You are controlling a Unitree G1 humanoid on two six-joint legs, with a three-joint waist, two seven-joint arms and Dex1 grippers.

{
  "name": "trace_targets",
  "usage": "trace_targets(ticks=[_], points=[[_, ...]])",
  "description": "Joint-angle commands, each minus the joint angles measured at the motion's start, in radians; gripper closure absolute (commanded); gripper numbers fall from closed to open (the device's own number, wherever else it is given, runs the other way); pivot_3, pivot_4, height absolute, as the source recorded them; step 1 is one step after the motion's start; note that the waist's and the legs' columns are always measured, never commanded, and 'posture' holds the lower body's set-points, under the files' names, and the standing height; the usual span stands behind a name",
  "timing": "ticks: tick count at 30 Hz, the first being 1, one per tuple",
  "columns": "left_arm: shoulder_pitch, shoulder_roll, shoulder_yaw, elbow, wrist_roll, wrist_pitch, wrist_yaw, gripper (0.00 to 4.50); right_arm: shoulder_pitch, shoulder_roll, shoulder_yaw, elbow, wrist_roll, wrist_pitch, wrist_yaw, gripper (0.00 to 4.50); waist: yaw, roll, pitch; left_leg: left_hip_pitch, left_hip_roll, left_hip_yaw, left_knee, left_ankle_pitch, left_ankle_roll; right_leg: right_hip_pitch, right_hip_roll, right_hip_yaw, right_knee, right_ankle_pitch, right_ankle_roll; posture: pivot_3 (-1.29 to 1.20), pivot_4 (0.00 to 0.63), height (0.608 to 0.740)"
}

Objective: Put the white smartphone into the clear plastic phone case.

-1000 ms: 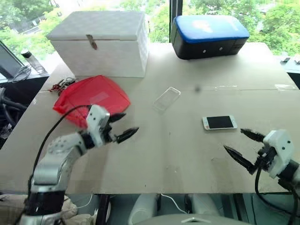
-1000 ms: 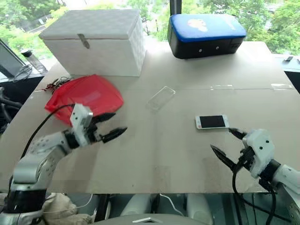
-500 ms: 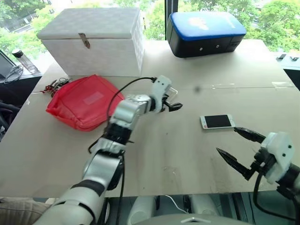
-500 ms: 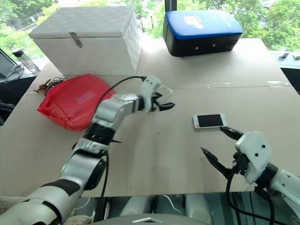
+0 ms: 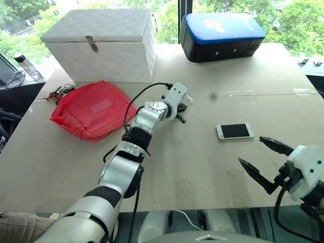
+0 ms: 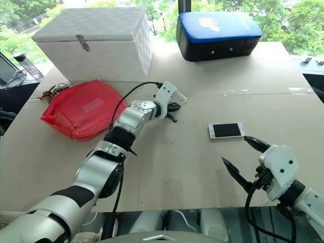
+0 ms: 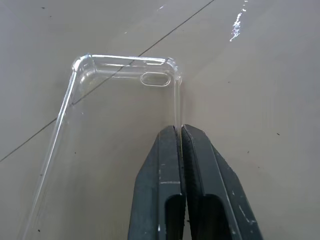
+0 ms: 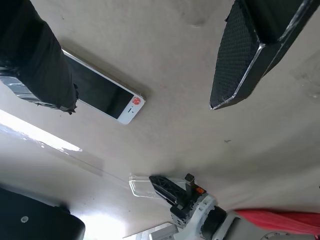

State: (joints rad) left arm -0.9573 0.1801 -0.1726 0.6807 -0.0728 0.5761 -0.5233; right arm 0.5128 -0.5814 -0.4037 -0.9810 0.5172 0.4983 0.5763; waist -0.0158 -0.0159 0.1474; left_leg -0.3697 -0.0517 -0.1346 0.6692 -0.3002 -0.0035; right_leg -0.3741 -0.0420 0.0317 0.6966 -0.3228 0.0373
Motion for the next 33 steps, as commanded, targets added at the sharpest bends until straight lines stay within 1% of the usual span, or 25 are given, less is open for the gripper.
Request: trace_targets(ticks=[1, 2, 7, 9, 11, 13, 14, 17, 19, 20, 21, 22, 23, 25, 26, 27, 28, 29, 31, 32, 33], points=[[0.026, -0.018, 0.114, -0.125, -0.078, 0.226, 0.065, 4.44, -0.03, -0.011, 0.007, 0.0, -0.004, -0.017, -0.007, 0.0, -0.001, 0.0, 0.0, 0.0, 0.0, 0.0, 0.0, 0.0, 0.0, 0.0, 0.0, 0.0, 0.0, 0.0, 0.0, 0.0, 0.15, 0.74], [0.037, -0.023, 0.14, -0.174, -0.096, 0.288, 0.083, 4.44, -0.037, -0.013, 0.009, 0.005, -0.004, -0.015, -0.006, 0.0, -0.002, 0.0, 0.0, -0.001, 0.0, 0.0, 0.0, 0.0, 0.0, 0.0, 0.0, 0.0, 0.0, 0.0, 0.0, 0.0, 0.15, 0.74], [0.175, 0.0, 0.231, -0.55, -0.183, 0.616, 0.131, 4.44, -0.077, -0.026, 0.027, 0.015, 0.001, 0.001, -0.008, 0.0, -0.003, 0.0, 0.0, -0.003, 0.0, 0.0, 0.0, 0.0, 0.0, -0.003, 0.0, 0.004, 0.0, 0.0, 0.0, 0.0, 0.15, 0.74], [0.207, -0.016, 0.297, -0.662, -0.207, 0.741, 0.175, 4.44, -0.088, -0.034, 0.036, 0.023, 0.002, 0.002, -0.003, 0.0, 0.0, 0.0, 0.0, -0.003, 0.0, 0.0, -0.001, 0.0, 0.0, -0.004, 0.0, 0.004, 0.0, 0.0, 0.0, 0.0, 0.15, 0.74], [0.218, -0.043, 0.359, -0.734, -0.216, 0.834, 0.221, 4.44, -0.099, -0.039, 0.044, 0.034, 0.004, 0.001, 0.0, 0.0, 0.004, 0.0, 0.0, -0.003, 0.0, -0.001, 0.0, 0.0, 0.0, -0.003, 0.0, 0.003, 0.0, 0.0, 0.0, 0.0, 0.15, 0.74], [0.191, -0.12, 0.479, -0.786, -0.214, 0.96, 0.272, 4.44, -0.115, -0.046, 0.053, 0.05, 0.007, -0.002, 0.008, 0.0, 0.01, 0.0, 0.0, -0.004, 0.0, -0.001, 0.001, 0.0, 0.0, -0.003, -0.001, 0.002, 0.0, 0.0, 0.0, 0.0, 0.15, 0.74], [0.18, -0.144, 0.508, -0.806, -0.21, 1.002, 0.29, 4.44, -0.123, -0.049, 0.057, 0.058, 0.007, -0.002, 0.011, 0.0, 0.014, 0.0, 0.0, -0.005, -0.001, -0.002, 0.002, 0.0, 0.0, -0.003, -0.001, 0.001, 0.0, 0.0, 0.0, 0.0, 0.15, 0.74], [0.17, -0.202, 0.555, -0.828, -0.263, 1.038, 0.305, 3.62, -0.149, -0.056, 0.072, 0.08, 0.01, -0.003, 0.019, 0.0, 0.016, -0.001, 0.0, -0.008, -0.001, -0.004, 0.004, 0.0, 0.0, -0.004, -0.001, -0.001, -0.001, 0.0, 0.001, 0.0, 0.15, 0.74], [0.171, -0.215, 0.571, -0.831, -0.311, 1.038, 0.301, 2.65, -0.16, -0.059, 0.079, 0.09, 0.01, -0.005, 0.024, 0.0, 0.017, -0.001, 0.0, -0.008, -0.001, -0.004, 0.004, 0.0, 0.0, -0.004, -0.002, -0.002, -0.001, 0.0, 0.001, 0.0, 0.15, 0.74], [0.169, -0.202, 0.578, -0.826, -0.345, 1.038, 0.289, 2.25, -0.164, -0.06, 0.082, 0.092, 0.01, -0.005, 0.025, 0.0, 0.017, -0.001, 0.0, -0.008, -0.001, -0.004, 0.004, 0.0, 0.0, -0.004, -0.002, -0.002, -0.001, 0.0, 0.001, 0.0, 0.15, 0.74], [0.172, -0.139, 0.54, -0.828, -0.387, 1.038, 0.232, 1.9, -0.164, -0.06, 0.082, 0.089, 0.017, -0.004, 0.029, 0.0, 0.015, -0.001, 0.0, -0.008, -0.001, -0.004, 0.004, 0.0, 0.0, -0.004, -0.002, -0.002, -0.001, 0.0, 0.001, 0.0, 0.15, 0.74], [0.174, -0.074, 0.497, -0.833, -0.42, 1.038, 0.175, 1.9, -0.166, -0.06, 0.084, 0.087, 0.021, -0.002, 0.03, 0.0, 0.009, -0.001, 0.001, -0.008, -0.001, -0.004, 0.004, 0.0, 0.0, -0.004, -0.002, -0.002, -0.001, 0.0, 0.001, 0.0, 0.15, 0.74], [0.177, 0.006, 0.444, -0.835, -0.453, 1.017, 0.099, 1.9, -0.163, -0.059, 0.083, 0.083, 0.028, 0.0, 0.032, 0.0, 0.001, 0.0, 0.001, -0.008, -0.001, -0.004, 0.003, 0.0, -0.001, -0.004, -0.001, -0.002, 0.0, 0.001, 0.001, 0.0, 0.15, 0.74], [0.188, 0.178, 0.332, -0.81, -0.476, 0.86, -0.102, 1.9, -0.153, -0.06, 0.083, 0.072, 0.039, -0.001, 0.04, 0.0, -0.006, 0.0, 0.001, -0.007, 0.0, -0.003, 0.002, 0.001, -0.001, -0.005, 0.0, -0.001, 0.0, 0.001, 0.0, 0.0, 0.15, 0.74], [0.196, 0.303, 0.247, -0.765, -0.44, 0.659, -0.311, 1.9, -0.14, -0.058, 0.08, 0.065, 0.043, -0.004, 0.043, 0.0, -0.008, 0.001, 0.001, -0.006, 0.0, -0.002, 0.001, 0.001, -0.002, -0.005, 0.0, 0.0, 0.001, 0.001, 0.0, 0.0, 0.15, 0.74], [0.199, 0.399, 0.178, -0.718, -0.405, 0.498, -0.476, 1.9, -0.13, -0.057, 0.078, 0.06, 0.045, -0.007, 0.044, 0.0, -0.007, 0.001, 0.001, -0.005, 0.0, -0.002, 0.0, 0.001, -0.002, -0.005, 0.0, -0.001, 0.0, 0.001, 0.0, 0.0, 0.15, 0.74], [0.198, 0.461, 0.129, -0.677, -0.383, 0.386, -0.586, 1.9, -0.124, -0.057, 0.078, 0.058, 0.046, -0.008, 0.043, 0.0, -0.005, 0.001, 0.001, -0.005, 0.0, -0.001, 0.0, 0.001, -0.003, -0.005, 0.0, -0.001, 0.0, 0.001, 0.0, 0.0, 0.15, 0.74], [0.188, 0.53, 0.057, -0.587, -0.309, 0.17, -0.738, 1.9, -0.113, -0.055, 0.078, 0.052, 0.046, -0.011, 0.044, 0.0, -0.001, 0.002, 0.001, -0.005, 0.0, -0.001, -0.001, 0.001, -0.003, -0.005, 0.0, -0.002, -0.001, 0.001, 0.0, 0.0, 0.15, 0.74], [0.147, 0.594, -0.042, -0.414, -0.195, -0.151, -0.918, 1.9, -0.097, -0.052, 0.079, 0.045, 0.043, -0.015, 0.042, 0.0, 0.01, 0.003, 0.001, -0.004, -0.001, -0.001, -0.001, 0.001, -0.003, -0.004, -0.001, -0.003, -0.002, 0.0, 0.0, 0.0, 0.15, 0.74], [0.126, 0.604, -0.072, -0.339, -0.157, -0.268, -0.977, 1.9, -0.091, -0.052, 0.079, 0.042, 0.041, -0.017, 0.04, 0.0, 0.013, 0.003, 0.001, -0.005, -0.002, -0.003, 0.0, 0.001, -0.003, -0.003, -0.003, -0.004, -0.002, 0.0, 0.0, 0.0, 0.15, 0.74], [0.093, 0.594, -0.097, -0.248, -0.119, -0.39, -1.011, 1.9, -0.084, -0.049, 0.078, 0.036, 0.041, -0.017, 0.035, 0.0, 0.017, 0.002, 0.001, -0.005, -0.002, -0.003, 0.0, 0.001, -0.002, -0.004, -0.003, -0.004, -0.003, 0.0, 0.0, 0.0, 0.15, 0.74]])
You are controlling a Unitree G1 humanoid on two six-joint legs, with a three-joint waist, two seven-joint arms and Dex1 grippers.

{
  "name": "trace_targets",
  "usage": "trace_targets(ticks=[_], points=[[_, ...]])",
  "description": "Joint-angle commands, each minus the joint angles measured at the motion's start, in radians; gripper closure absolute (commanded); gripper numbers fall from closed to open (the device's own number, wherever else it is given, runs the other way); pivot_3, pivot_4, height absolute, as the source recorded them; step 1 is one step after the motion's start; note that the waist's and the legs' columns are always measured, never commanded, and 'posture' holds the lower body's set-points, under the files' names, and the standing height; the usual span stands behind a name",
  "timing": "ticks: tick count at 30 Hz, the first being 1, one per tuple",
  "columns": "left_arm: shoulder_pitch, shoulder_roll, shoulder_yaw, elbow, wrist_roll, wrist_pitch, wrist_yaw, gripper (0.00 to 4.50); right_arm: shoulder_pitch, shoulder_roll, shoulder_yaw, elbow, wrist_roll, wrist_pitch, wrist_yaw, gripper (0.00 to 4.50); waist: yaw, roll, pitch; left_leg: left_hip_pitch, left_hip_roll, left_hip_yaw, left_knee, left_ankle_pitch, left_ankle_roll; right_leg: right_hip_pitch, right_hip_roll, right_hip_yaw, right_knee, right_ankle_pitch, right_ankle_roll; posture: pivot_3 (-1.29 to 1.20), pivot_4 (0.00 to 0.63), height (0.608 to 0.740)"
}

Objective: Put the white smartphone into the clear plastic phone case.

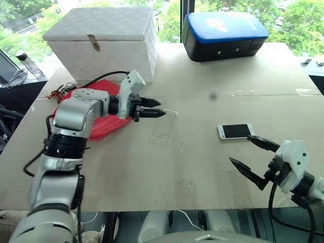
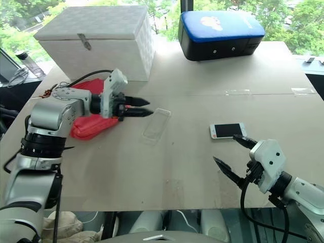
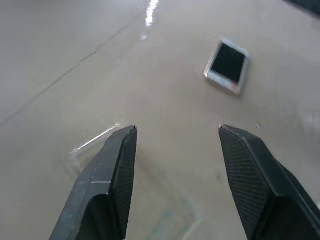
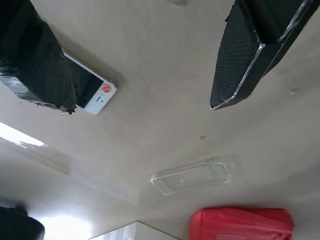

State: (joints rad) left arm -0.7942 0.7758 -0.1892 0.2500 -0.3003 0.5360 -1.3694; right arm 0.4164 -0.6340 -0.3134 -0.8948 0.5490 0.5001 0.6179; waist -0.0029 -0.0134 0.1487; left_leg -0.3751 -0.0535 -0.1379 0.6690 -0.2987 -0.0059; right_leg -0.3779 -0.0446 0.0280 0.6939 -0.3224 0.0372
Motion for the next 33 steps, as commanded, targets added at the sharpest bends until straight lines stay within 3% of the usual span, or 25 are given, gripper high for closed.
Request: trace_targets(ticks=[1, 3, 6, 11, 14, 17, 21, 25, 28, 31, 33], points=[[-0.103, -0.017, -0.1, 0.272, 0.142, -0.462, -0.192, 1.9, 0.019, 0.007, -0.013, -0.057, 0.009, -0.018, -0.012, 0.0, 0.007, 0.0, 0.0, -0.002, 0.0, -0.002, 0.001, 0.0, 0.0, -0.001, 0.0, 0.0, 0.0, 0.0, 0.0, 0.0, 0.15, 0.74], [-0.163, -0.034, -0.169, 0.431, 0.188, -0.666, -0.234, 1.9, 0.037, 0.016, -0.015, -0.076, 0.01, -0.015, -0.026, 0.0, 0.015, -0.001, 0.001, -0.004, -0.001, -0.005, 0.002, 0.0, 0.0, -0.001, 0.0, -0.003, 0.0, 0.0, 0.0, 0.0, 0.15, 0.74], [-0.241, -0.077, -0.251, 0.612, 0.21, -0.816, -0.245, 1.9, 0.072, 0.029, -0.009, -0.1, -0.005, -0.02, -0.042, 0.0, 0.012, -0.001, 0.001, -0.006, -0.002, -0.006, 0.002, 0.0, 0.0, -0.001, 0.0, -0.006, 0.0, 0.0, 0.0, 0.0, 0.15, 0.74], [-0.287, -0.109, -0.413, 0.743, 0.18, -0.961, -0.245, 1.9, 0.112, 0.049, -0.002, -0.132, -0.021, -0.022, -0.07, 0.0, -0.015, -0.002, 0.001, -0.006, -0.004, -0.006, 0.003, 0.0, 0.002, -0.001, 0.0, -0.009, 0.001, 0.0, 0.001, 0.0, 0.15, 0.74], [-0.297, -0.102, -0.522, 0.755, 0.125, -0.932, -0.245, 1.9, 0.142, 0.058, -0.004, -0.149, -0.024, -0.029, -0.08, 0.0, -0.032, -0.002, 0.001, -0.005, -0.004, -0.007, 0.003, 0.0, 0.001, -0.001, 0.0, -0.009, 0.002, 0.0, 0.001, 0.0, 0.15, 0.74], [-0.292, -0.087, -0.611, 0.753, 0.114, -0.93, -0.245, 2.7, 0.163, 0.061, 0.008, -0.152, -0.038, -0.045, -0.096, 0.0, -0.041, -0.002, 0.001, -0.004, -0.004, -0.007, 0.003, 0.0, 0.001, 0.0, 0.002, -0.009, 0.003, 0.0, 0.001, 0.0, 0.15, 0.74], [-0.267, -0.092, -0.609, 0.74, 0.123, -0.858, -0.245, 4.43, 0.167, 0.052, 0.033, -0.152, -0.043, -0.067, -0.129, 0.0, -0.041, 0.0, 0.0, -0.003, -0.003, -0.006, 0.003, 0.0, 0.002, 0.0, 0.004, -0.007, 0.003, 0.0, 0.001, 0.0, 0.15, 0.74], [-0.2, -0.063, -0.529, 0.513, 0.031, -0.538, -0.245, 4.43, 0.185, 0.041, 0.041, -0.152, -0.038, -0.085, -0.149, 0.0, -0.04, 0.001, -0.001, -0.002, -0.003, -0.006, 0.003, 0.0, 0.002, 0.001, 0.005, -0.007, 0.004, 0.0, 0.001, 0.0, 0.15, 0.74], [-0.184, -0.105, -0.381, 0.17, -0.109, 0.136, -0.035, 4.43, 0.181, 0.035, 0.047, -0.152, -0.034, -0.08, -0.158, 0.0, -0.036, 0.001, 0.001, -0.004, -0.003, -0.007, 0.004, -0.001, 0.002, 0.001, 0.005, -0.007, 0.004, -0.001, 0.001, 0.0, 0.15, 0.74], [-0.203, -0.27, -0.163, 0.02, -0.191, 0.594, 0.291, 4.43, 0.167, 0.031, 0.045, -0.152, -0.026, -0.065, -0.158, 0.0, -0.027, 0.0, 0.001, -0.011, -0.003, -0.015, 0.014, -0.002, 0.004, 0.0, 0.005, -0.01, 0.003, -0.001, 0.002, 0.0, 0.15, 0.74], [-0.202, -0.409, -0.036, -0.019, -0.189, 0.755, 0.476, 4.43, 0.154, 0.03, 0.046, -0.145, -0.026, -0.057, -0.151, 0.0, -0.03, 0.0, 0.001, -0.011, -0.004, -0.014, 0.015, -0.002, 0.004, 0.0, 0.004, -0.01, 0.004, -0.001, 0.003, 0.0, 0.15, 0.74]])
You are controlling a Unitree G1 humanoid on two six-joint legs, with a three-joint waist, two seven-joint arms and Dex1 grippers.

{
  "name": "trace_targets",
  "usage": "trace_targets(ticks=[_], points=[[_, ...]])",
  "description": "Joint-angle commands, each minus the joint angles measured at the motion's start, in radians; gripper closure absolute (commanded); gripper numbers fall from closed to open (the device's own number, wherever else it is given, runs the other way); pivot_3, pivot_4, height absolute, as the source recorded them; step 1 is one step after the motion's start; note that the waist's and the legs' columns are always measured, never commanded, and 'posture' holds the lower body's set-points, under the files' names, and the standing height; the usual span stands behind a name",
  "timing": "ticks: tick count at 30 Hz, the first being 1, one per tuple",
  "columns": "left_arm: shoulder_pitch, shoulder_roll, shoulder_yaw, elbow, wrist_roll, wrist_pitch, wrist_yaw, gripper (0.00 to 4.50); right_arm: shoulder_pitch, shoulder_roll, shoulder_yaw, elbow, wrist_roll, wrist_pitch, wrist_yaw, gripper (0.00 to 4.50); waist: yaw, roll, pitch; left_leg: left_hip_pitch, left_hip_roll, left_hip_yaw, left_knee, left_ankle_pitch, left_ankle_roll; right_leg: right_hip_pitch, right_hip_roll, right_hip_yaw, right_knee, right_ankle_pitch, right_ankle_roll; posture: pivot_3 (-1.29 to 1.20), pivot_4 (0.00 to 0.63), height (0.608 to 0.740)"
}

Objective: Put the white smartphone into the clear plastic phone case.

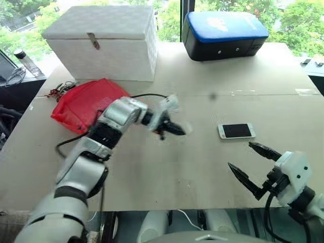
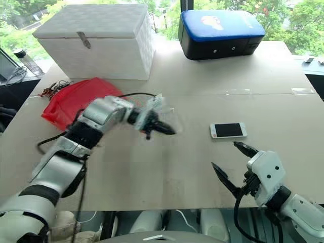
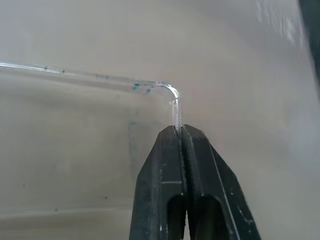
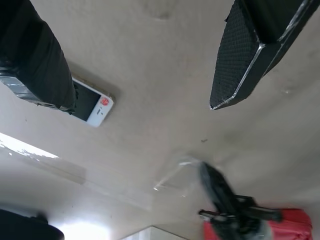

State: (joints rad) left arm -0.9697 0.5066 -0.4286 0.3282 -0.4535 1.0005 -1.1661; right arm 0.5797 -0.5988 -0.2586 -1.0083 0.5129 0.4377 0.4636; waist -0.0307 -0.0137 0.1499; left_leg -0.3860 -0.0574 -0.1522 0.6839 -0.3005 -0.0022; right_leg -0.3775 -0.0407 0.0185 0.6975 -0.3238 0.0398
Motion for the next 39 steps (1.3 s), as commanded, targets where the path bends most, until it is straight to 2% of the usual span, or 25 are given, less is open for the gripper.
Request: trace_targets(ticks=[1, 4, 5, 6, 8, 10, 14, 16, 18, 21, 24, 28, 31, 34, 36, 37, 38, 39], points=[[-0.019, -0.195, 0.241, -0.119, -0.041, 0.331, 0.33, 4.43, -0.015, -0.007, -0.005, -0.025, 0.011, 0.007, 0.007, 0.0, -0.004, 0.0, 0.0, 0.001, 0.0, 0.0, 0.0, 0.0, 0.0, 0.0, 0.0, 0.0, 0.0, 0.0, 0.0, 0.0, 0.15, 0.74], [0.024, -0.271, 0.264, -0.187, -0.042, 0.351, 0.396, 4.43, -0.04, -0.015, 0.015, -0.014, 0.013, 0.021, 0.018, 0.0, -0.013, 0.001, 0.0, 0.004, 0.0, 0.005, -0.002, 0.0, 0.0, 0.001, -0.003, 0.004, 0.002, 0.0, 0.0, 0.0, 0.15, 0.74], [0.04, -0.272, 0.257, -0.203, -0.04, 0.34, 0.399, 3.92, -0.044, -0.019, 0.022, -0.012, 0.009, 0.024, 0.024, 0.0, -0.015, 0.001, 0.0, 0.005, 0.001, 0.006, -0.003, 0.0, 0.0, 0.0, -0.003, 0.005, 0.002, 0.0, 0.0, 0.0, 0.15, 0.74], [0.055, -0.261, 0.253, -0.219, -0.041, 0.297, 0.383, 3.66, -0.04, -0.022, 0.021, -0.013, 0.01, 0.026, 0.03, 0.0, -0.015, 0.001, -0.001, 0.007, 0.001, 0.007, -0.003, 0.0, 0.0, 0.0, -0.002, 0.008, 0.002, 0.0, 0.0, 0.0, 0.15, 0.74], [0.079, -0.144, 0.14, -0.25, 0.018, 0.132, 0.261, 2.67, -0.025, -0.019, 0.0, -0.013, 0.018, 0.024, 0.038, 0.0, -0.013, 0.001, 0.0, 0.007, 0.001, 0.007, -0.005, 0.0, -0.001, -0.001, -0.002, 0.012, 0.003, 0.0, 0.0, 0.0, 0.15, 0.74], [0.092, -0.036, 0.051, -0.223, 0.092, -0.109, 0.102, 1.94, -0.005, -0.015, -0.023, -0.01, 0.024, 0.02, 0.048, 0.0, -0.011, 0.001, -0.001, 0.008, 0.002, 0.007, -0.006, 0.0, -0.001, -0.001, -0.001, 0.013, 0.004, 0.0, 0.0, 0.0, 0.15, 0.74], [0.031, 0.015, -0.002, 0.039, 0.2, -0.567, -0.149, 1.94, 0.037, -0.011, -0.048, -0.009, 0.02, 0.01, 0.066, 0.0, 0.018, 0.001, -0.001, 0.009, 0.0, 0.007, -0.008, 0.001, -0.002, -0.001, -0.003, 0.012, 0.001, 0.0, 0.0, 0.0, 0.15, 0.74], [-0.023, -0.011, -0.058, 0.257, 0.312, -0.934, -0.242, 1.94, 0.058, -0.003, -0.065, -0.017, 0.02, 0.008, 0.066, 0.0, 0.041, 0.001, -0.001, 0.007, -0.003, 0.005, -0.006, 0.0, -0.001, 0.0, -0.005, 0.009, -0.001, 0.001, 0.001, 0.0, 0.15, 0.74], [-0.082, -0.066, -0.067, 0.445, 0.36, -1.127, -0.308, 1.94, 0.073, 0.002, -0.075, -0.027, 0.018, 0.007, 0.064, 0.0, 0.046, 0.001, 0.0, 0.006, -0.004, 0.005, -0.006, 0.0, -0.001, 0.0, -0.005, 0.006, -0.001, 0.001, 0.001, 0.0, 0.15, 0.74], [-0.202, -0.176, -0.072, 0.718, 0.451, -1.297, -0.273, 1.94, 0.109, 0.001, -0.08, -0.039, 0.018, -0.019, 0.049, 0.0, 0.048, -0.001, 0.001, 0.002, -0.007, 0.004, -0.004, 0.0, 0.0, -0.001, -0.004, 0.001, -0.002, 0.001, 0.002, 0.0, 0.15, 0.74], [-0.284, -0.257, -0.056, 0.874, 0.515, -1.373, -0.208, 1.94, 0.144, 0.001, -0.074, -0.039, 0.011, -0.063, 0.015, 0.0, 0.039, -0.002, 0.001, 0.001, -0.008, 0.003, -0.002, -0.001, 0.002, -0.001, -0.005, 0.0, -0.001, 0.0, 0.004, 0.0, 0.15, 0.74], [-0.344, -0.322, -0.055, 0.967, 0.592, -1.408, -0.155, 1.94, 0.232, -0.011, -0.034, -0.039, 0.006, -0.162, -0.037, 0.0, 0.012, -0.002, 0.001, 0.002, -0.008, 0.004, -0.002, -0.002, 0.004, -0.001, -0.006, 0.003, 0.001, -0.001, 0.005, 0.0, 0.15, 0.74], [-0.353, -0.332, -0.093, 1.0, 0.684, -1.415, -0.147, 1.94, 0.324, -0.021, -0.006, -0.039, -0.025, -0.239, -0.078, 0.0, -0.001, -0.002, 0.001, 0.004, -0.008, 0.005, -0.002, -0.002, 0.004, -0.001, -0.005, 0.004, 0.002, -0.001, 0.006, 0.0, 0.15, 0.74], [-0.347, -0.328, -0.102, 1.014, 0.735, -1.416, -0.197, 2.67, 0.395, -0.03, 0.003, -0.039, -0.039, -0.307, -0.12, 0.0, -0.011, -0.002, 0.001, 0.004, -0.008, 0.005, -0.002, -0.002, 0.004, 0.0, -0.005, 0.004, 0.003, -0.001, 0.006, 0.0, 0.15, 0.74], [-0.34, -0.329, -0.077, 1.017, 0.732, -1.4, -0.24, 3.5, 0.433, -0.036, 0.009, -0.039, -0.043, -0.349, -0.149, 0.0, -0.012, -0.002, 0.001, 0.006, -0.008, 0.006, -0.002, -0.003, 0.004, 0.001, -0.005, 0.006, 0.003, -0.001, 0.006, 0.0, 0.15, 0.74], [-0.337, -0.33, -0.064, 1.017, 0.728, -1.388, -0.247, 3.73, 0.446, -0.041, 0.012, -0.039, -0.046, -0.362, -0.159, 0.0, -0.012, -0.002, 0.001, 0.007, -0.008, 0.006, -0.002, -0.003, 0.005, 0.002, -0.005, 0.006, 0.004, -0.001, 0.006, 0.0, 0.15, 0.74], [-0.333, -0.331, -0.047, 1.016, 0.719, -1.37, -0.249, 4.37, 0.455, -0.048, 0.017, -0.039, -0.049, -0.373, -0.169, 0.0, -0.012, -0.002, 0.001, 0.007, -0.008, 0.006, -0.001, -0.004, 0.006, 0.002, -0.005, 0.006, 0.004, -0.001, 0.006, 0.0, 0.15, 0.74], [-0.332, -0.334, -0.031, 1.016, 0.711, -1.345, -0.249, 4.44, 0.461, -0.056, 0.021, -0.039, -0.049, -0.38, -0.178, 0.0, -0.012, -0.002, 0.001, 0.007, -0.008, 0.006, -0.001, -0.004, 0.006, 0.002, -0.005, 0.006, 0.005, -0.001, 0.006, 0.0, 0.15, 0.74]])
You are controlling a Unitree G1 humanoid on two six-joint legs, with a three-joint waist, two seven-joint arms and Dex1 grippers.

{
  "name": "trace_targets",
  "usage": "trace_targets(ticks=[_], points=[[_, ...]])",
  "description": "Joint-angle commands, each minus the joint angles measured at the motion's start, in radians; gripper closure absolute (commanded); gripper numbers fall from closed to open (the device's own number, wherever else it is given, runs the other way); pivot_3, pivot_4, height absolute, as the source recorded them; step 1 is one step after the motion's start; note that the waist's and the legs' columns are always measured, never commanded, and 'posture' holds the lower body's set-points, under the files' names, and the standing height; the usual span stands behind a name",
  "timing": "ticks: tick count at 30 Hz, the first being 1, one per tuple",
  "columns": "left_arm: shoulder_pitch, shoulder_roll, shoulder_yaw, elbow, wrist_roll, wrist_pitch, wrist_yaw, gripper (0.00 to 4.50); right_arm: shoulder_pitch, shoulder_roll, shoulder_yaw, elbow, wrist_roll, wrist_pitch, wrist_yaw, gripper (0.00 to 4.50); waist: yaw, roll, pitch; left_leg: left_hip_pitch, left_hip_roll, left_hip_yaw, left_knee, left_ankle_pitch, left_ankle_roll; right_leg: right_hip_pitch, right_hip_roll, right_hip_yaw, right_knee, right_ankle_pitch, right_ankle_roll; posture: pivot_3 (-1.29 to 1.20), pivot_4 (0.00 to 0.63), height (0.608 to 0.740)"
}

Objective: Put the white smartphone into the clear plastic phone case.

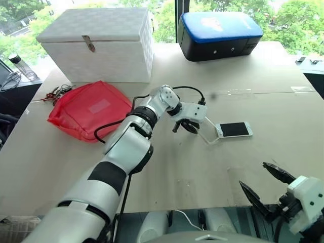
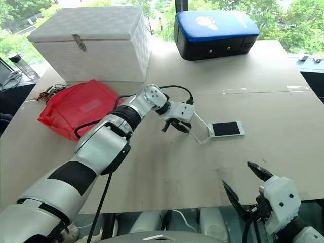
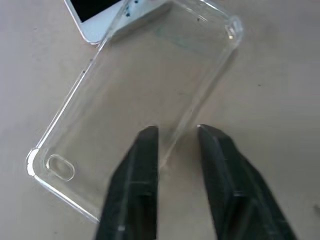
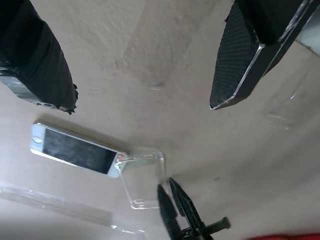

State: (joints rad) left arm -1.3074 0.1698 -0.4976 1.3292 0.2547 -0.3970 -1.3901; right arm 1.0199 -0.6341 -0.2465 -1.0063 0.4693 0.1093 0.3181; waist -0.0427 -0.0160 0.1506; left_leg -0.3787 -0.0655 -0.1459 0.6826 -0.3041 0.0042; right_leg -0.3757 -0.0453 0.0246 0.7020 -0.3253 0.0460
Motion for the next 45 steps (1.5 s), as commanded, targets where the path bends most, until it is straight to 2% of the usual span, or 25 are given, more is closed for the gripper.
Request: trace_targets(ticks=[1, 6, 9, 11, 13, 15, 19, 22, 26, 29, 33, 36, 37, 41, 43, 45], points=[[0.004, 0.001, 0.058, 0.015, -0.007, 0.093, -0.029, 4.44, 0.025, -0.031, 0.016, -0.041, -0.007, -0.061, -0.044, 0.0, 0.0, 0.0, 0.0, 0.0, 0.0, 0.0, 0.0, 0.0, 0.0, 0.0, 0.0, 0.0, 0.0, 0.0, 0.0, 0.0, 0.15, 0.74], [-0.001, 0.038, 0.191, -0.09, -0.119, 0.398, -0.15, 4.44, -0.018, -0.105, 0.023, -0.041, 0.038, -0.059, -0.089, 0.0, -0.001, -0.001, 0.0, -0.001, 0.0, 0.0, 0.001, 0.001, -0.001, -0.001, 0.0, 0.0, 0.001, 0.0, 0.0, 0.0, 0.15, 0.74], [0.159, 0.124, 0.186, -0.493, -0.199, 0.687, -0.222, 4.44, -0.106, -0.143, 0.012, -0.041, 0.075, 0.017, -0.091, 0.0, -0.011, 0.001, 0.0, -0.001, 0.0, 0.0, 0.001, 0.001, -0.002, -0.001, 0.0, 0.001, 0.002, 0.0, 0.0, 0.0, 0.15, 0.74], [0.32, 0.198, 0.178, -0.867, -0.24, 0.932, -0.217, 4.44, -0.175, -0.163, -0.006, -0.041, 0.114, 0.073, -0.082, 0.0, -0.012, 0.001, 0.0, -0.001, 0.001, -0.001, 0.0, 0.001, -0.002, -0.002, 0.0, 0.002, 0.002, -0.001, 0.0, 0.0, 0.15, 0.74], [0.471, 0.27, 0.171, -1.159, -0.248, 1.074, -0.167, 4.44, -0.242, -0.178, -0.031, -0.038, 0.156, 0.132, -0.054, 0.0, -0.005, 0.001, 0.0, -0.002, 0.002, -0.001, 0.0, 0.001, -0.003, -0.002, -0.004, 0.006, 0.001, 0.0, 0.0, 0.0, 0.15, 0.74], [0.575, 0.308, 0.163, -1.327, -0.239, 1.146, -0.108, 4.44, -0.287, -0.197, -0.048, -0.013, 0.179, 0.162, -0.011, 0.0, 0.0, 0.001, 0.0, -0.002, 0.002, -0.002, 0.001, 0.001, -0.003, -0.002, -0.004, 0.006, 0.0, 0.0, 0.0, 0.0, 0.15, 0.74], [0.682, 0.321, 0.148, -1.498, -0.255, 1.262, 0.007, 4.44, -0.368, -0.216, -0.077, 0.031, 0.206, 0.213, 0.069, 0.0, 0.033, 0.002, -0.001, -0.001, 0.003, -0.002, 0.001, 0.001, -0.002, 0.0, -0.004, 0.006, -0.001, 0.0, 0.0, 0.0, 0.15, 0.74], [0.701, 0.309, 0.134, -1.501, -0.25, 1.238, 0.094, 4.44, -0.412, -0.221, -0.088, 0.057, 0.206, 0.239, 0.118, 0.0, 0.052, 0.002, -0.001, -0.001, 0.001, -0.004, 0.002, 0.001, -0.002, 0.002, -0.004, 0.004, -0.002, 0.0, 0.0, 0.0, 0.15, 0.74], [0.71, 0.305, 0.108, -1.477, -0.28, 1.186, 0.123, 4.44, -0.467, -0.24, -0.08, 0.09, 0.155, 0.281, 0.151, 0.0, 0.052, 0.002, -0.001, -0.001, 0.001, -0.003, 0.002, 0.001, -0.002, 0.001, -0.004, 0.004, -0.002, 0.0, 0.0, 0.0, 0.15, 0.74], [0.716, 0.307, 0.112, -1.455, -0.304, 1.13, 0.133, 3.73, -0.519, -0.29, -0.084, 0.115, 0.146, 0.391, 0.149, 0.0, 0.049, 0.002, -0.001, -0.001, 0.001, -0.001, 0.002, 0.001, -0.002, 0.001, -0.004, 0.004, -0.003, 0.0, 0.0, 0.0, 0.15, 0.74], [0.748, 0.336, 0.162, -1.453, -0.37, 1.006, 0.111, 1.76, -0.634, -0.335, -0.091, 0.21, 0.156, 0.433, 0.228, 0.0, 0.04, 0.002, -0.001, -0.001, 0.001, -0.002, 0.001, 0.001, -0.002, 0.001, -0.005, 0.004, -0.003, 0.0, 0.0, 0.0, 0.15, 0.74], [0.785, 0.35, 0.23, -1.466, -0.424, 0.931, 0.126, 0.28, -0.74, -0.395, -0.054, 0.308, 0.102, 0.421, 0.309, 0.0, 0.03, 0.002, -0.001, -0.001, 0.001, -0.002, 0.001, 0.001, -0.002, 0.001, -0.005, 0.004, -0.003, 0.0, 0.0, 0.0, 0.15, 0.74], [0.804, 0.352, 0.261, -1.482, -0.444, 0.916, 0.143, 0.09, -0.787, -0.421, -0.028, 0.351, 0.081, 0.414, 0.345, 0.0, 0.03, 0.002, -0.001, -0.001, 0.001, -0.001, 0.001, 0.001, -0.002, 0.001, -0.005, 0.004, -0.003, 0.0, 0.0, 0.0, 0.15, 0.74], [0.908, 0.351, 0.375, -1.584, -0.525, 0.896, 0.215, 0.09, -0.979, -0.502, 0.121, 0.528, -0.023, 0.36, 0.503, 0.0, 0.024, 0.002, 0.0, -0.001, 0.001, -0.001, 0.001, 0.001, -0.002, 0.001, -0.005, 0.004, -0.004, 0.0, 0.0, 0.0, 0.15, 0.74], [1.002, 0.317, 0.459, -1.635, -0.595, 0.805, 0.238, 0.09, -1.107, -0.506, 0.224, 0.639, -0.087, 0.314, 0.592, 0.0, 0.02, 0.003, 0.0, -0.001, 0.002, -0.001, 0.0, 0.001, -0.002, 0.001, -0.006, 0.004, -0.004, 0.0, 0.0, 0.0, 0.15, 0.74], [1.074, 0.307, 0.523, -1.68, -0.665, 0.798, 0.254, 0.09, -1.229, -0.485, 0.313, 0.758, -0.146, 0.266, 0.674, 0.0, 0.023, 0.003, 0.0, -0.001, 0.002, 0.0, 0.0, 0.001, -0.002, 0.001, -0.006, 0.005, -0.006, 0.0, 0.0, 0.0, 0.15, 0.74]])
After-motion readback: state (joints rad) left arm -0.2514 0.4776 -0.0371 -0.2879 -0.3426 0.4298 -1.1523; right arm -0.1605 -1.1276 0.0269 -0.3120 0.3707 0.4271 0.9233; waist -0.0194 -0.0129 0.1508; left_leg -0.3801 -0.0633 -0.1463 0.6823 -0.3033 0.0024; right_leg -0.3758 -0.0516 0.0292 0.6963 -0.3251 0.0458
